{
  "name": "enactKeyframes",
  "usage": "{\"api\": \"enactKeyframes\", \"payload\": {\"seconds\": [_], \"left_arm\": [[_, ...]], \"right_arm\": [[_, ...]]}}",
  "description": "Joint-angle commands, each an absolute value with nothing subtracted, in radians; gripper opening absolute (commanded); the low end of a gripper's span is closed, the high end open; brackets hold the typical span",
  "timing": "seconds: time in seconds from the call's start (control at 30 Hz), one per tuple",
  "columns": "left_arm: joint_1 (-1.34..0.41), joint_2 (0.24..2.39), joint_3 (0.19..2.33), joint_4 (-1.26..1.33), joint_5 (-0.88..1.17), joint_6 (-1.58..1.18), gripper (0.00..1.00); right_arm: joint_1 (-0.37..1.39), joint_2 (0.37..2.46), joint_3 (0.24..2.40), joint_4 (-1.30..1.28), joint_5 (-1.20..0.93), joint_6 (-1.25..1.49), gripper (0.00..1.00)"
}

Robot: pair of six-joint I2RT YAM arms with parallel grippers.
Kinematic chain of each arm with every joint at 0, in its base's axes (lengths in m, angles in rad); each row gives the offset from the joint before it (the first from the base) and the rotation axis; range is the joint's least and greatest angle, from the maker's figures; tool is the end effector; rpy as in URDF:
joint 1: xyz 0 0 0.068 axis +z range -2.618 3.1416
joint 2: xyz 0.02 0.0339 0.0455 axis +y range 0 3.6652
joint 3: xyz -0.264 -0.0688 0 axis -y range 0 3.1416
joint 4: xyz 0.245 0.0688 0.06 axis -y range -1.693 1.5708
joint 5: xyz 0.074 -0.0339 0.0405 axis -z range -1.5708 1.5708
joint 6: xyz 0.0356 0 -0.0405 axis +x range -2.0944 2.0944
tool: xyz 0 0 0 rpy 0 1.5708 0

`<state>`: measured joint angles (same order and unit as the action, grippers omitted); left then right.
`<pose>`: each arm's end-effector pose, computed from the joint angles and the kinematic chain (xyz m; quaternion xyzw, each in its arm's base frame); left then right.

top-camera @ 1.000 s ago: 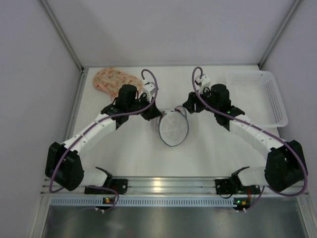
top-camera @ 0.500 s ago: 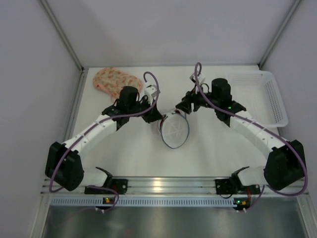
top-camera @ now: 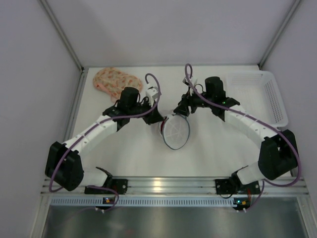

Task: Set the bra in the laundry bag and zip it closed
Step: Zip the laundry bag at the center of the board.

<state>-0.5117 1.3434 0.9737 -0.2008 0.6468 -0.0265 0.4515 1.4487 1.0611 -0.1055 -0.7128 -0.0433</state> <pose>0.2483 -0.1640 0.2828 0.3478 0.7710 -0.3897 0.3642 0.2834 0.1633 0.2907 -0.3706 0.7360 0.3907 0.4102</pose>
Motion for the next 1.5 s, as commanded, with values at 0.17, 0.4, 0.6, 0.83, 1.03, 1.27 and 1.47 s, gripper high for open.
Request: {"api": "enactKeyframes", "payload": {"seconds": [0.17,0.4,0.6,0.83,1.03,1.27,1.47], "left_arm": [[-0.515,1.316,0.973,-0.150,0.695,0.018,0.00],[-0.515,1.295,0.966,-0.149,0.675,0.025,0.00],[-0.514,1.299,0.966,-0.150,0.660,0.023,0.00],[-0.515,1.298,0.963,-0.150,0.649,0.026,0.00],[-0.506,1.272,0.963,-0.147,0.655,0.074,0.00],[-0.477,1.318,1.020,-0.153,0.729,0.159,0.00],[-0.477,1.359,1.054,-0.152,0.765,0.183,0.00]], "right_arm": [[0.515,1.541,1.161,-0.153,-0.765,-0.212,0.58],[0.526,1.618,1.244,-0.205,-0.747,-0.244,0.58],[0.528,1.609,1.232,-0.250,-0.719,-0.242,0.58],[0.526,1.589,1.195,-0.239,-0.773,-0.222,0.56],[0.522,1.520,1.157,-0.212,-0.684,-0.155,0.51],[0.515,1.410,1.039,-0.034,-0.661,0.055,0.58],[0.514,1.345,0.971,0.095,-0.690,0.216,0.62]]}}
